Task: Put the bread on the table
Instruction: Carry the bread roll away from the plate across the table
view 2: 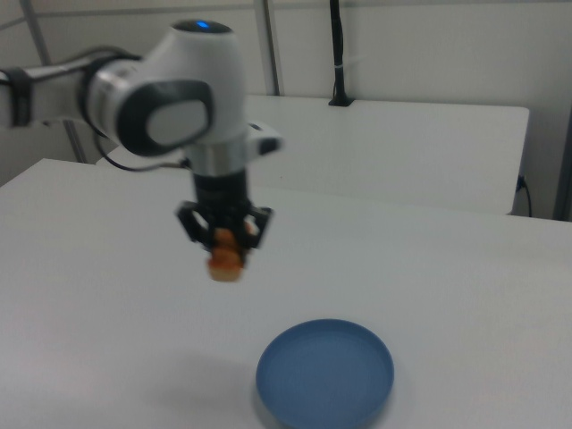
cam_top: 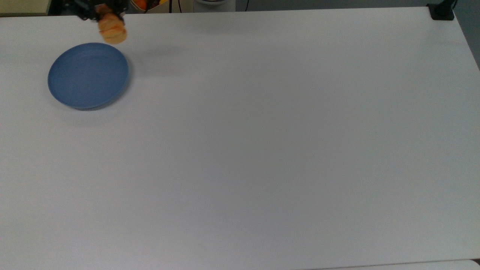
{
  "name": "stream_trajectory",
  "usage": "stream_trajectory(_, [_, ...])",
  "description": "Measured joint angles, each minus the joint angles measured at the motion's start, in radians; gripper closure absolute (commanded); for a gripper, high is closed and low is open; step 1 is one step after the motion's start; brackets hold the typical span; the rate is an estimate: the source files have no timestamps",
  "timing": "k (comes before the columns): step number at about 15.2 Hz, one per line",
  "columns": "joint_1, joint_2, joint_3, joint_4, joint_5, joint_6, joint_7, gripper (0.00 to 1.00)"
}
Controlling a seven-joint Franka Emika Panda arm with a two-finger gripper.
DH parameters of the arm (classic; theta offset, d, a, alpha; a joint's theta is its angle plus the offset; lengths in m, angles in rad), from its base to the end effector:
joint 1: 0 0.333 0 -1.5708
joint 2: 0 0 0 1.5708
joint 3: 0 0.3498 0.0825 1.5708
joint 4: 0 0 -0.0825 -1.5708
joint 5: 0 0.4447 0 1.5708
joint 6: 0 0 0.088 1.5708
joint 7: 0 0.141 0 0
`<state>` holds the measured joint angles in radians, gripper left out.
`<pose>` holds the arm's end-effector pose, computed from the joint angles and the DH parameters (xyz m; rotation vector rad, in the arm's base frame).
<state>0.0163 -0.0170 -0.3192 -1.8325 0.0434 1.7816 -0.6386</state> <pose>0.5848 -0.1783 0.5122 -3.0425 -0.5004 0.0145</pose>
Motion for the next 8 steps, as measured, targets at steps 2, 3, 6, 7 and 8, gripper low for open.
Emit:
stream_trajectory(2, [0.012,-0.053,0.097,-0.002,0.0,-0.1,0.08,0.55])
stream_trajectory(3, [0.016,-0.067,0.15,-0.004,0.0,-0.14,0.123,0.55])
stream_trajectory(6, [0.021,-0.07,0.304,-0.017,0.002,-0.238,0.227,0.54])
stream_trajectory(7, [0.023,-0.067,0.352,-0.023,0.009,-0.256,0.259,0.54])
stream_trajectory(8, [0.027,-0.065,0.4,-0.031,0.021,-0.263,0.298,0.54])
